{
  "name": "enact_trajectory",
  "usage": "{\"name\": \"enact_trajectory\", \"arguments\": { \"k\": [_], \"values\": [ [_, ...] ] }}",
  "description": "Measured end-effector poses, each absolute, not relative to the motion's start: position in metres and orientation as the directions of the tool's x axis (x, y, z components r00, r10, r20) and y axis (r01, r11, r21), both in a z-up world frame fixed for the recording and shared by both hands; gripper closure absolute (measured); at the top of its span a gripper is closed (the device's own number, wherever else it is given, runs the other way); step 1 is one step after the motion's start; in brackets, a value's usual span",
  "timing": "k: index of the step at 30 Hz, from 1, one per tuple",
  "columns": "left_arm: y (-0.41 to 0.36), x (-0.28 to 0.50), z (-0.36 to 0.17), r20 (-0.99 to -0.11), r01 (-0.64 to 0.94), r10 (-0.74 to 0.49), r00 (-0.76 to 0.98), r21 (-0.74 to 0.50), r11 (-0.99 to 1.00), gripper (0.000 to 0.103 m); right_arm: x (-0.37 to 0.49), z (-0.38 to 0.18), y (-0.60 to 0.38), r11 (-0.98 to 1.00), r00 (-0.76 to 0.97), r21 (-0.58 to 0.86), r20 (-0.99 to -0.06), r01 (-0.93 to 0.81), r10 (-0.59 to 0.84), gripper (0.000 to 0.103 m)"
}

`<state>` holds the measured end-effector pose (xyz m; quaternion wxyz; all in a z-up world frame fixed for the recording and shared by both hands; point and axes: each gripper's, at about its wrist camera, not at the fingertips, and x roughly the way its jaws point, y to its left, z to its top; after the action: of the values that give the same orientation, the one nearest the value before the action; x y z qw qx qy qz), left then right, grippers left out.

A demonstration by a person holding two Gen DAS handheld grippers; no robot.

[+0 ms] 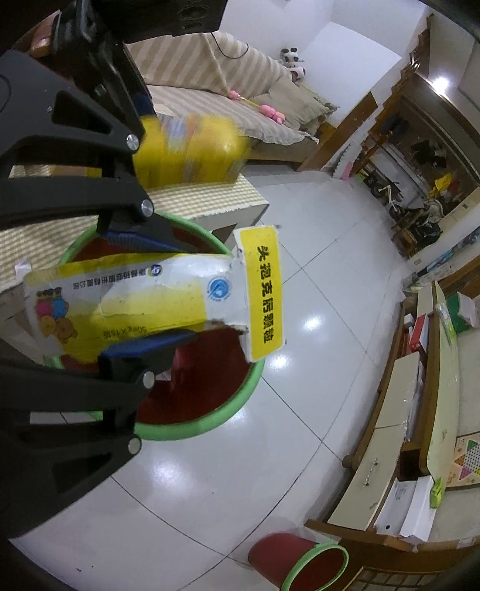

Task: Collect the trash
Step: 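Open both tools to drop the carton and packet into the bucket, then move both tools back over the table toward the paper cup and pink bag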

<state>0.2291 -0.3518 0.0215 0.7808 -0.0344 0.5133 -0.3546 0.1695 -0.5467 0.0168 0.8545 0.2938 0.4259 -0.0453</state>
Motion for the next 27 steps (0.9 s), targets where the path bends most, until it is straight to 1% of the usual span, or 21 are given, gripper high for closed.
{"name": "enact_trajectory", "arguments": {
  "k": [2,3,6,7,9,12,16,18,23,27],
  "values": [
    [-0.35,0.23,0.02,-0.775,0.512,-0.592,0.222,-0.423,0.747,0.011,0.17,0.017,-0.546,0.826,0.634,0.457,-0.756,0.331,0.164,0.043],
    [-0.348,0.231,0.02,-0.775,0.506,-0.59,0.227,-0.424,0.751,0.009,0.169,0.017,-0.546,0.826,0.634,0.455,-0.756,0.332,0.162,0.038],
    [-0.338,0.232,0.023,-0.765,0.488,-0.595,0.246,-0.432,0.758,0.008,0.167,0.02,-0.545,0.828,0.639,0.451,-0.754,0.332,0.154,0.027],
    [-0.334,0.232,0.024,-0.763,0.482,-0.595,0.252,-0.434,0.761,0.008,0.167,0.021,-0.544,0.829,0.641,0.451,-0.752,0.331,0.153,0.026],
    [-0.326,0.23,0.027,-0.762,0.471,-0.587,0.272,-0.427,0.772,0.008,0.166,0.023,-0.54,0.832,0.642,0.447,-0.752,0.329,0.15,0.019],
    [-0.31,0.225,0.029,-0.763,0.459,-0.575,0.296,-0.414,0.786,0.008,0.165,0.025,-0.533,0.842,0.64,0.436,-0.753,0.318,0.149,0.013],
    [-0.281,0.213,0.033,-0.753,0.433,-0.562,0.341,-0.404,0.805,0.008,0.164,0.027,-0.514,0.859,0.634,0.416,-0.759,0.297,0.148,0.009],
    [-0.266,0.207,0.035,-0.75,0.419,-0.549,0.369,-0.393,0.818,0.008,0.163,0.03,-0.502,0.87,0.63,0.403,-0.762,0.282,0.149,0.006],
    [-0.216,0.19,0.041,-0.746,0.365,-0.477,0.465,-0.329,0.871,0.008,0.164,0.037,-0.459,0.902,0.624,0.375,-0.763,0.215,0.168,0.005],
    [-0.172,0.182,0.04,-0.751,0.297,-0.44,0.492,-0.33,0.896,0.008,0.17,0.04,-0.424,0.919,0.614,0.365,-0.763,0.151,0.202,0.005]
  ]
}}
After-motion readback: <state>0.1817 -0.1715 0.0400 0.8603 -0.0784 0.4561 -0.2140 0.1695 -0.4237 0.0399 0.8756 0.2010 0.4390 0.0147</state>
